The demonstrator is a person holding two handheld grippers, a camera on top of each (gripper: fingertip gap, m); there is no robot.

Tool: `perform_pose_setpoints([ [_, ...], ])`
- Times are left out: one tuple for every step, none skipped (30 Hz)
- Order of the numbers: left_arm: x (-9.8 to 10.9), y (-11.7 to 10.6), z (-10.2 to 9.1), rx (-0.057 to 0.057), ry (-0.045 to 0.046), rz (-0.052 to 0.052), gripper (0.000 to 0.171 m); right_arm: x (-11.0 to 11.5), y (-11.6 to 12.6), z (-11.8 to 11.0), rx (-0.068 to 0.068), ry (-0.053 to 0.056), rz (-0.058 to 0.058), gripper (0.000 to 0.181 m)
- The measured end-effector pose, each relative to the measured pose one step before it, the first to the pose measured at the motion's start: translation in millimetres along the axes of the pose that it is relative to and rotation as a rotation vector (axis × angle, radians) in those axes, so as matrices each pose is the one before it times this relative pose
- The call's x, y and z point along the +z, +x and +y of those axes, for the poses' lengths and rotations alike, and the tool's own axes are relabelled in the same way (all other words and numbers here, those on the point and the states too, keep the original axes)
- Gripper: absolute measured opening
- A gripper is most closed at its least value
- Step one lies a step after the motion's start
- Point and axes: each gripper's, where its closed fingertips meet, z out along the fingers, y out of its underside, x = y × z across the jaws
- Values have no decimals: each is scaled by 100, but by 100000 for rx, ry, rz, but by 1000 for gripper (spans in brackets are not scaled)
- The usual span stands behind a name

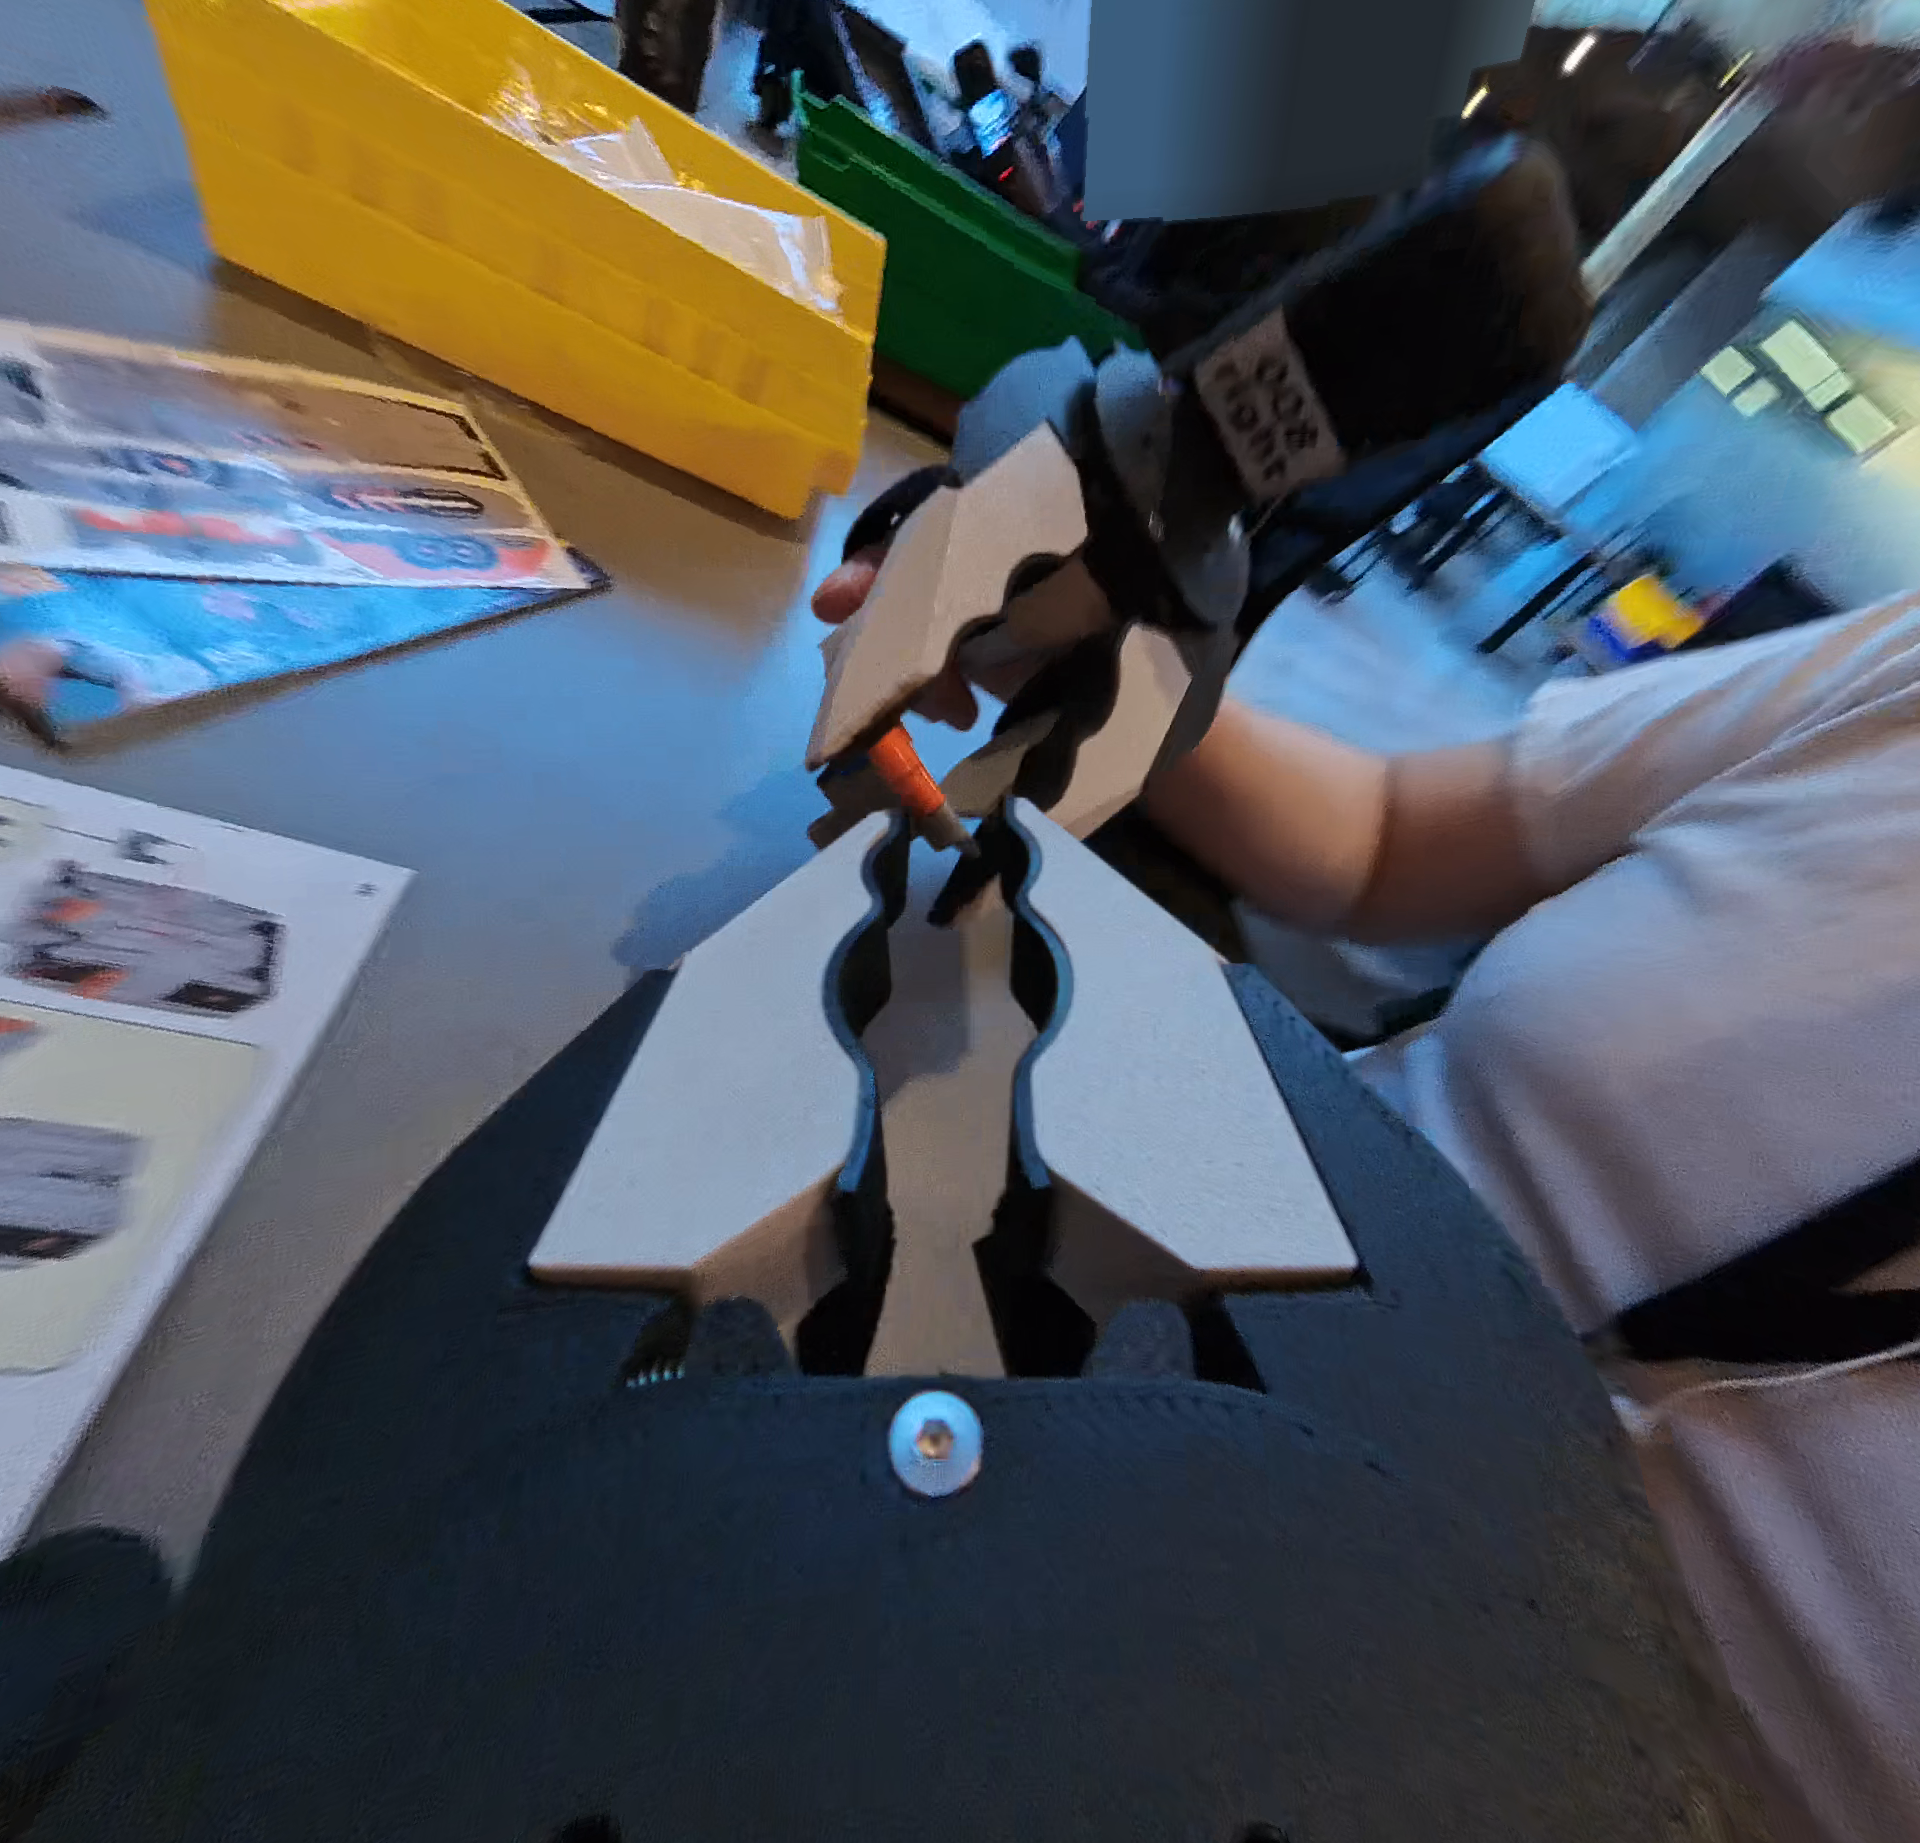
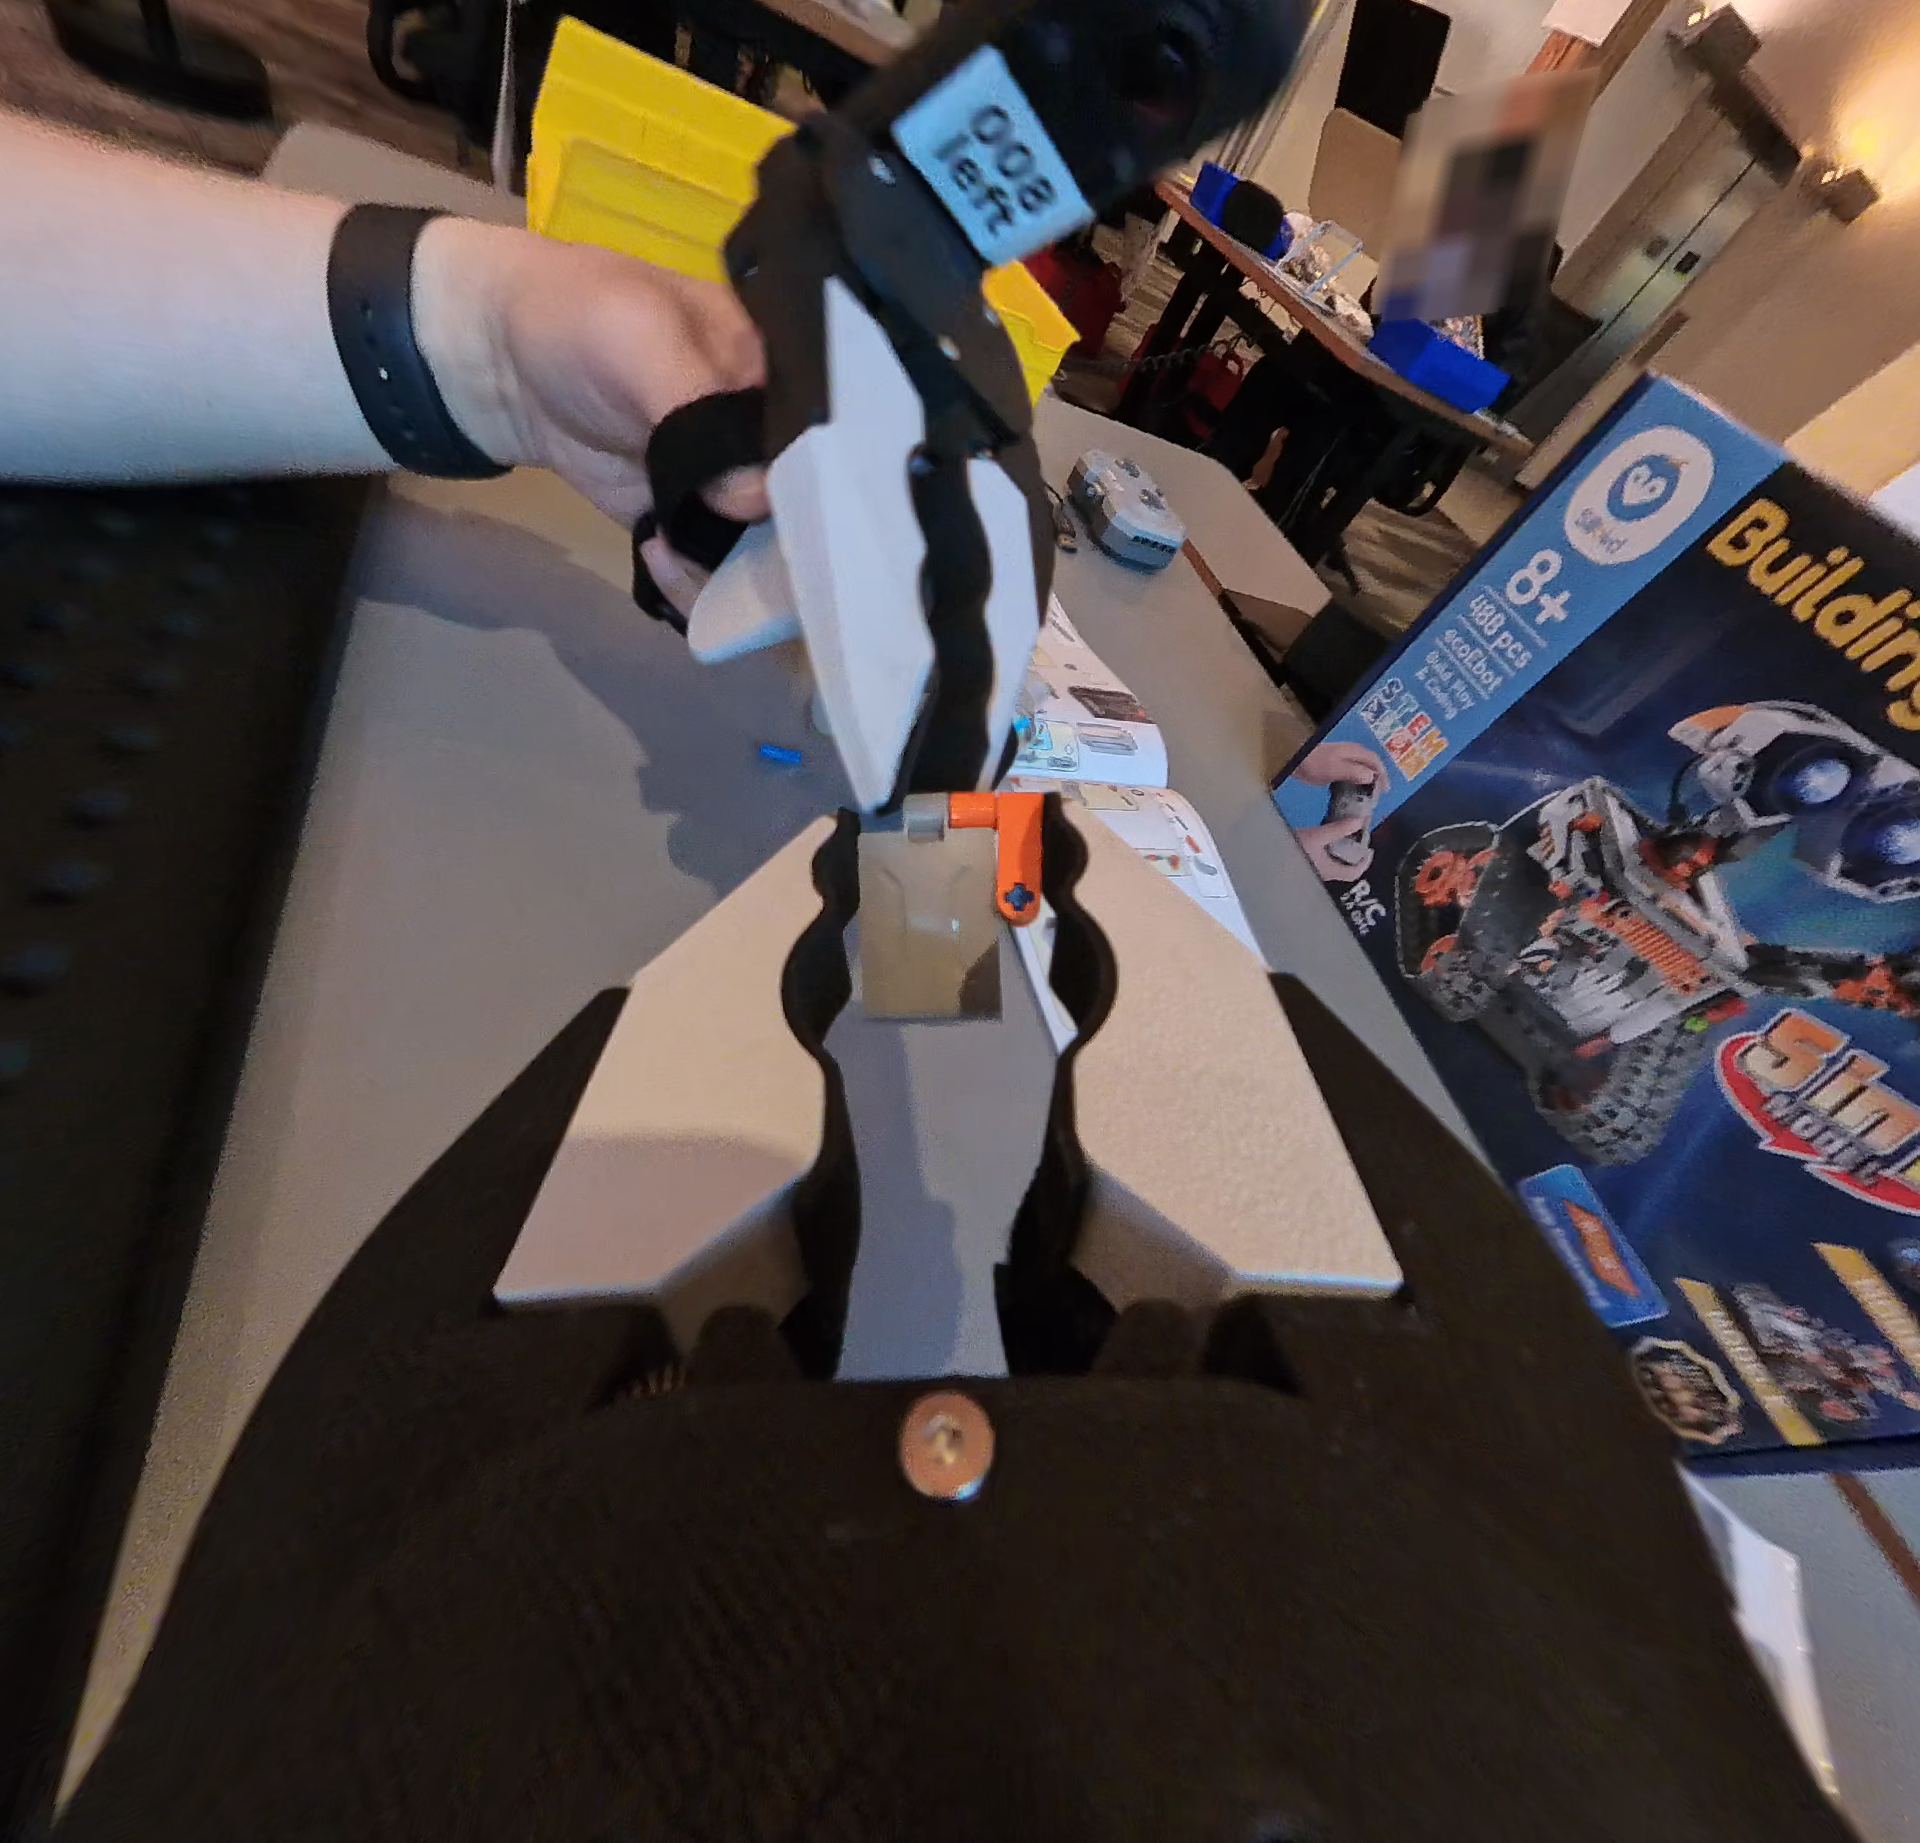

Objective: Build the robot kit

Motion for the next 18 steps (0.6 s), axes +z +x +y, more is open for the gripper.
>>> perform_pose_setpoints([
  [-24, -145, -294, -5173, 2726, 2351, 14, 16, -49, -67, -2783, -383, 1131, 34],
  [-78, -103, -332, -3975, 3127, 1982, 13, 22, -30, -45, -2323, -389, 813, 34],
  [-43, -84, -48, -2803, 1116, 1385, 9, 32, 28, 31, -1739, -637, 1053, 34],
  [7, -79, 8, -1815, 679, 994, 6, 25, -64, -111, -1519, 315, 247, 34],
  [13, 15, -15, -2245, 500, 1325, 6, 24, 3, -23, -1332, -258, 664, 34],
  [-41, -31, -16, -2633, 175, 1081, 5, 33, 34, -1, -1410, -146, 786, 34],
  [-128, 3, -104, -2407, 453, 1312, 5, 84, 83, -45, -865, 447, 1034, 34],
  [-197, 148, -210, -1649, 1177, 2215, 5, 102, 176, -129, -727, 992, 1766, 34],
  [-259, 271, -295, -1789, 1788, 2736, 5, 40, 297, -21, -1517, 67, 2692, 43],
  [-332, 228, -365, -1361, 2118, 2062, 5, -85, 680, 223, -1737, -1447, 4786, 56],
  [-353, 225, -377, -272, 2302, 1502, 4, -213, 433, 356, -1481, -2165, 2642, 57],
  [-305, 190, -284, 159, 1646, 1049, 5, -251, 42, 212, -339, -949, -92, 54],
  [-230, -13, -141, 43, 591, -419, 5, -273, -172, -53, 264, 895, -1221, 45],
  [-120, -143, 50, 523, -511, -1173, 4, -302, -74, -463, -123, 2984, -41, 38],
  [-32, -18, 24, 614, -196, -213, 4, -228, 42, -795, -901, 4096, 955, 37],
  [31, 24, -63, -252, 453, 354, 5, -70, 15, -526, -991, 2094, 738, 37],
  [61, 201, -23, -670, 250, 1649, 5, 48, 60, -10, -1055, -725, 918, 32],
  [44, -69, -1, -820, 327, 123, 5, 123, -312, 359, -1109, -2054, -1614, 24],
])
